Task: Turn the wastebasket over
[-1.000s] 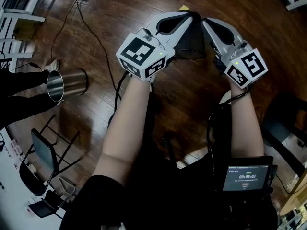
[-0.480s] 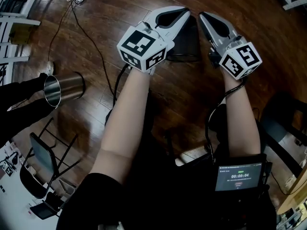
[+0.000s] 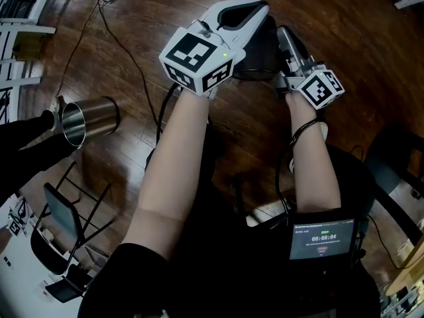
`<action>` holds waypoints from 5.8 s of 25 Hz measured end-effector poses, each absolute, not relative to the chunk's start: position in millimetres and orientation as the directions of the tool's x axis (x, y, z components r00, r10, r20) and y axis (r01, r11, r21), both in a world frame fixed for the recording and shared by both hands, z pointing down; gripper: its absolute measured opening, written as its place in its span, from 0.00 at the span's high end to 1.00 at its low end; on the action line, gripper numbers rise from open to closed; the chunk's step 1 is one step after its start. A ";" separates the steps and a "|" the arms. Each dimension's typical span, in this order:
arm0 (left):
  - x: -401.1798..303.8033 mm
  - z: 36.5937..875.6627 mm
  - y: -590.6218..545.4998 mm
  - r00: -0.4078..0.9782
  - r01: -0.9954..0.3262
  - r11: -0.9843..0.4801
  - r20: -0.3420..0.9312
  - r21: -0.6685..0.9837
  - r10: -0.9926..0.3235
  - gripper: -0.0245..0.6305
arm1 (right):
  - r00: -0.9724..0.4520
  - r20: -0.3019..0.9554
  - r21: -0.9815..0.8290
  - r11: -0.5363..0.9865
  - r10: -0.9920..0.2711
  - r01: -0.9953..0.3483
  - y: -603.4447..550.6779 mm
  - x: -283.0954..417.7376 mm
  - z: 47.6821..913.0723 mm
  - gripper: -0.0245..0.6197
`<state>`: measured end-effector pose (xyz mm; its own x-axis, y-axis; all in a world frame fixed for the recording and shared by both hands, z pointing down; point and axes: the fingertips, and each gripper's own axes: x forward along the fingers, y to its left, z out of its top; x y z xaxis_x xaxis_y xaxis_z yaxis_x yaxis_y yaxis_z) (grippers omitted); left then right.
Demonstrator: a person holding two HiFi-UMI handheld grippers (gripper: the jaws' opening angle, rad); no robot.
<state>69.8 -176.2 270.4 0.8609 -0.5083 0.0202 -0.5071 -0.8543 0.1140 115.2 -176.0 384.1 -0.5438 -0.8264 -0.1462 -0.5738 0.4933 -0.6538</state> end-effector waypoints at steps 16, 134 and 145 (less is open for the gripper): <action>56.9 255.9 -173.0 0.852 -0.516 -0.847 -0.021 0.126 -0.523 0.96 | -0.183 -0.084 -0.988 0.106 -0.979 -0.114 -112.9 153.0 550.9 0.82; 50.3 269.6 -110.8 0.840 -0.541 -0.832 0.036 0.123 -0.542 0.96 | -0.733 -0.022 -0.161 0.726 -0.679 -0.668 -106.0 93.2 275.1 0.95; 83.7 275.7 -93.7 0.850 -0.523 -0.840 0.025 0.144 -0.526 0.96 | -0.726 -0.009 -0.153 0.718 -0.688 -0.678 -86.5 106.6 283.9 0.95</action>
<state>83.7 -93.7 275.7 0.8503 -0.5256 0.0252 -0.5234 -0.8398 0.1439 106.6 -86.5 283.9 -0.7261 -0.6875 -0.0086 -0.6785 0.7184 -0.1535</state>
